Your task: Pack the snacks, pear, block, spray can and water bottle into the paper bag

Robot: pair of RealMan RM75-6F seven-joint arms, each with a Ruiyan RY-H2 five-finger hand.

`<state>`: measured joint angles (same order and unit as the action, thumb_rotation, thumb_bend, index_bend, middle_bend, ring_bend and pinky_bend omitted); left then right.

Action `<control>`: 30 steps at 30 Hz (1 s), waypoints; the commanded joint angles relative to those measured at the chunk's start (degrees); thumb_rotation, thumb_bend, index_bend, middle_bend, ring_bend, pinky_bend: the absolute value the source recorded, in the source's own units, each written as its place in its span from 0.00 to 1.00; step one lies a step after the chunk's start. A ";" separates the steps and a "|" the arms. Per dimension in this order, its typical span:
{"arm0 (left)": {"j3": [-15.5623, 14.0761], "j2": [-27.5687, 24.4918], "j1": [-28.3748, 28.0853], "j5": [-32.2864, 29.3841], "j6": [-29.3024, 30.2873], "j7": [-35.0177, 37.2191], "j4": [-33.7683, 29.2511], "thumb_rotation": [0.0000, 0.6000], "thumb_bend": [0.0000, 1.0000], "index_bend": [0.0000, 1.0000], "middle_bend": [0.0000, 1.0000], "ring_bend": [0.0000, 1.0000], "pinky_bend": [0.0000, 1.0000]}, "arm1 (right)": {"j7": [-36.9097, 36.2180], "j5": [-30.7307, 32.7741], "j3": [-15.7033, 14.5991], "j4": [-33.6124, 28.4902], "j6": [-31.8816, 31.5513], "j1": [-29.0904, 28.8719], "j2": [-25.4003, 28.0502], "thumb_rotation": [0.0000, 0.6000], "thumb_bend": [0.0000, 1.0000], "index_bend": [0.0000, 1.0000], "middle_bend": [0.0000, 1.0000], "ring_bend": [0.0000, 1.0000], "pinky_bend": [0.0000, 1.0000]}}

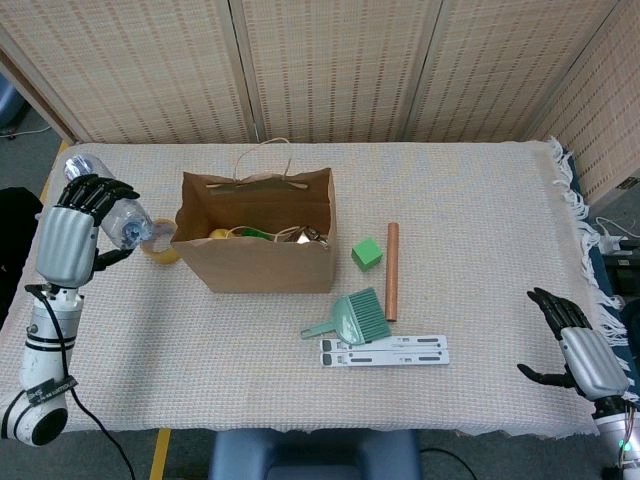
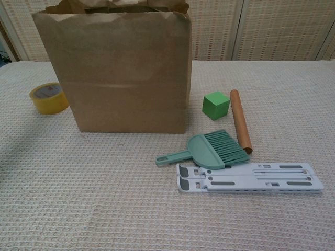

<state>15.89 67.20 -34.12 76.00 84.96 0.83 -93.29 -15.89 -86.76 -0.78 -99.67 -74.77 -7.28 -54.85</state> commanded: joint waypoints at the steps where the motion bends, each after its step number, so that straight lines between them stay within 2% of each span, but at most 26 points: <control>1: 9.01 0.58 -0.26 -11.21 -1.13 4.83 -17.14 1.00 0.64 0.63 0.65 0.60 0.79 | -0.18 -0.12 -0.06 0.03 0.08 -0.03 0.06 1.00 0.06 0.00 0.00 0.00 0.02; 5: 11.23 1.02 -1.07 -12.80 -2.12 6.05 -22.06 1.00 0.64 0.63 0.65 0.60 0.79 | -0.27 -0.25 -0.15 0.03 0.28 -0.11 0.12 1.00 0.06 0.00 0.00 0.00 0.02; 12: 13.37 5.34 -3.69 -12.75 -2.61 7.39 -24.74 1.00 0.64 0.63 0.65 0.60 0.79 | -0.15 -0.28 -0.23 -0.04 0.32 -0.09 0.18 1.00 0.06 0.00 0.00 0.00 0.02; 15: 12.86 6.50 -4.21 -13.35 -3.24 6.36 -26.20 1.00 0.64 0.63 0.65 0.60 0.78 | -0.24 -0.24 -0.19 -0.10 0.35 -0.12 0.24 1.00 0.06 0.00 0.00 0.00 0.02; 22: 9.41 7.92 -4.31 -14.47 -6.87 5.11 -26.51 1.00 0.63 0.57 0.59 0.55 0.75 | -0.27 -0.36 -0.28 -0.23 0.64 -0.26 0.34 1.00 0.06 0.00 0.00 0.00 0.02; 25: 8.37 8.51 -5.37 -15.83 -11.09 6.03 -25.04 1.00 0.59 0.47 0.48 0.45 0.69 | -0.28 -0.35 -0.32 -0.27 0.69 -0.27 0.37 1.00 0.06 0.00 0.00 0.00 0.02; 28: 7.33 7.19 -6.76 -15.83 -17.40 7.73 -23.80 1.00 0.47 0.22 0.19 0.17 0.46 | -0.37 -0.37 -0.29 -0.23 0.60 -0.25 0.38 1.00 0.06 0.00 0.00 0.00 0.02; 29: 7.31 7.01 -7.15 -15.36 -18.79 8.57 -23.32 1.00 0.43 0.10 0.07 0.06 0.36 | -0.43 -0.45 -0.26 -0.19 0.46 -0.22 0.36 1.00 0.06 0.00 0.00 0.00 0.02; 30: 7.23 6.99 -7.50 -14.76 -19.75 9.01 -22.65 1.00 0.41 0.06 0.03 0.03 0.31 | -0.49 -0.53 -0.23 -0.16 0.30 -0.19 0.34 1.00 0.06 0.00 0.00 0.00 0.02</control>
<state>23.92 74.79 -40.24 60.73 69.00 7.99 -117.66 -16.35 -87.25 -1.04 -99.85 -74.42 -7.49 -54.49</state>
